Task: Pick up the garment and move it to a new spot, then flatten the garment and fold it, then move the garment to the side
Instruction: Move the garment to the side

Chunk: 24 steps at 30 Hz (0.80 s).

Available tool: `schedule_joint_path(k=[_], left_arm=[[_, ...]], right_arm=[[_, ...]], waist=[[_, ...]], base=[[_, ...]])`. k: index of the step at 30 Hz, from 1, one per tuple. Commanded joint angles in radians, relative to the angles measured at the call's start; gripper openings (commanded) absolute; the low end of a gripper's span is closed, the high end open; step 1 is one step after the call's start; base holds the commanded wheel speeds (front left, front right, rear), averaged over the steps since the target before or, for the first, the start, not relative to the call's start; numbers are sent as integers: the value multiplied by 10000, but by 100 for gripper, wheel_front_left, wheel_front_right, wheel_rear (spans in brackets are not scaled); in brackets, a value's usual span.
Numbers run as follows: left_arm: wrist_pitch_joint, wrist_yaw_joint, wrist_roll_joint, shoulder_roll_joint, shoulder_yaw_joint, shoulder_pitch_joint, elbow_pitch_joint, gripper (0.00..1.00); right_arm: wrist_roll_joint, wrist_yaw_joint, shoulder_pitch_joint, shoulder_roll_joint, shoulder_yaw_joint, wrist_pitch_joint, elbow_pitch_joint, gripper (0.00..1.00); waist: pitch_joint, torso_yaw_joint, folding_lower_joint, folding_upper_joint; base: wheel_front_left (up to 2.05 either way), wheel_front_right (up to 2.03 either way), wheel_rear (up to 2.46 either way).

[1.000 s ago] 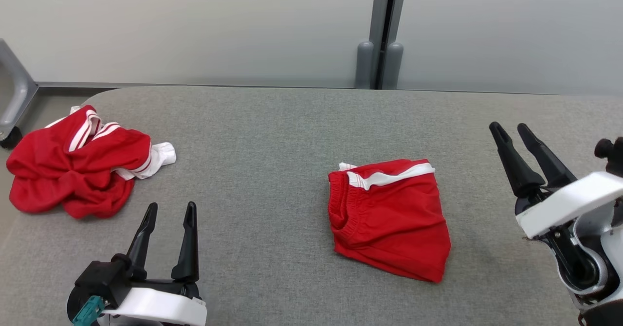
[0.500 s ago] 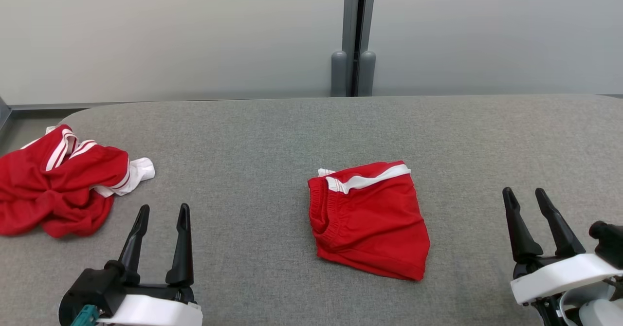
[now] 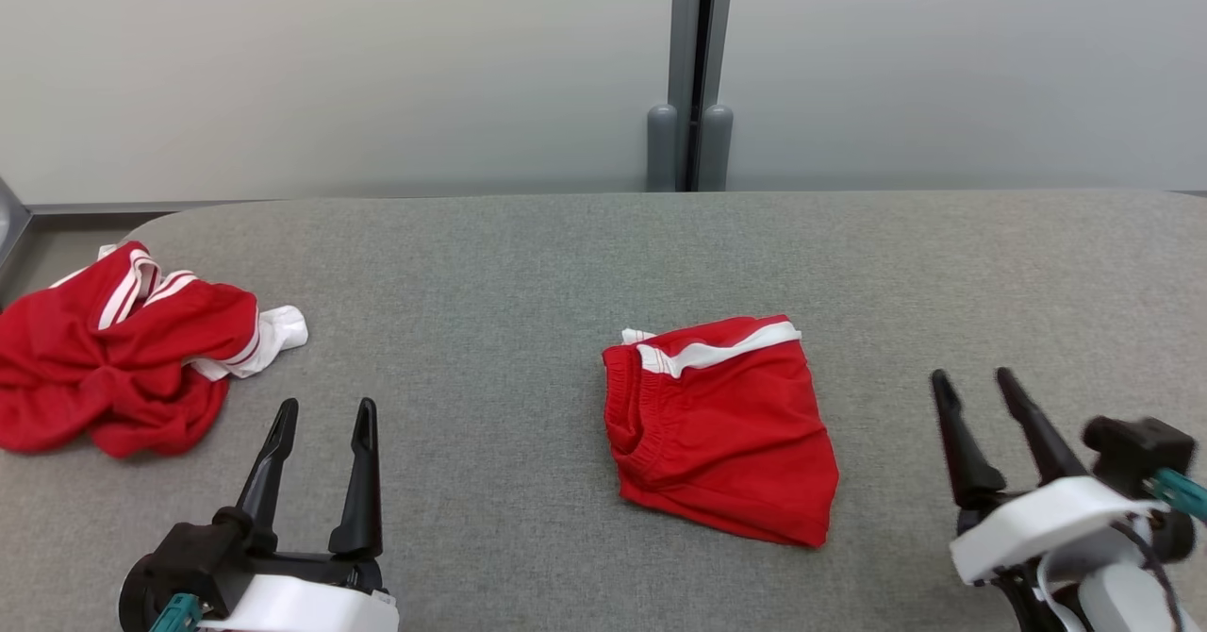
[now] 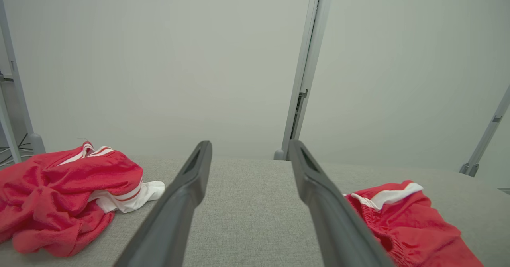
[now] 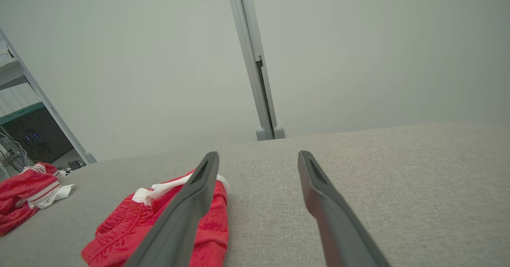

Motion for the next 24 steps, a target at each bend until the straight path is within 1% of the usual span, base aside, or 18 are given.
schedule_joint_path(k=[1, 6, 8, 10, 12, 17, 18, 24], left_arm=[[-16, -38, 70, 21, 7, 8, -28, 100], [-16, -63, 77, 0, -114, -191, -54, 100], [-16, -66, 42, -12, -170, -252, -29, 100], [-16, -56, -3, -19, -253, -281, 15, 100], [-16, -52, -56, -22, -283, -363, 27, 100], [-16, -42, -105, -29, -321, -482, 70, 100], [-16, -42, -105, -29, -321, -482, 70, 100], [-16, -77, -100, -38, -396, -541, 118, 100]], right_arm=[[97, 21, -296, -12, 190, 350, 229, 100], [319, 21, -1476, 101, 952, 1776, 1283, 100], [434, 21, -1934, 146, 1244, 2163, 1677, 100], [488, 20, -2454, 117, 1580, 2587, 2388, 100], [605, 20, -2725, 183, 1649, 2753, 2853, 100], [744, 20, -3151, 274, 1657, 3558, 4198, 100], [744, 20, -3151, 274, 1657, 3558, 4198, 100], [1316, 21, -3359, 476, 1728, 4696, 5277, 100]], waist=[[55, 72, 0, 0], [297, 385, 0, 0], [405, 554, 0, 0], [557, 832, 0, 0], [655, 1033, 0, 0], [846, 1446, 0, 0], [846, 1446, 0, 0], [1002, 1728, 0, 0]], base=[[0, 0, 0], [0, 0, 0], [0, 0, 0], [0, 0, 0], [0, 0, 0], [0, 0, 0], [0, 0, 0], [0, 0, 0]])
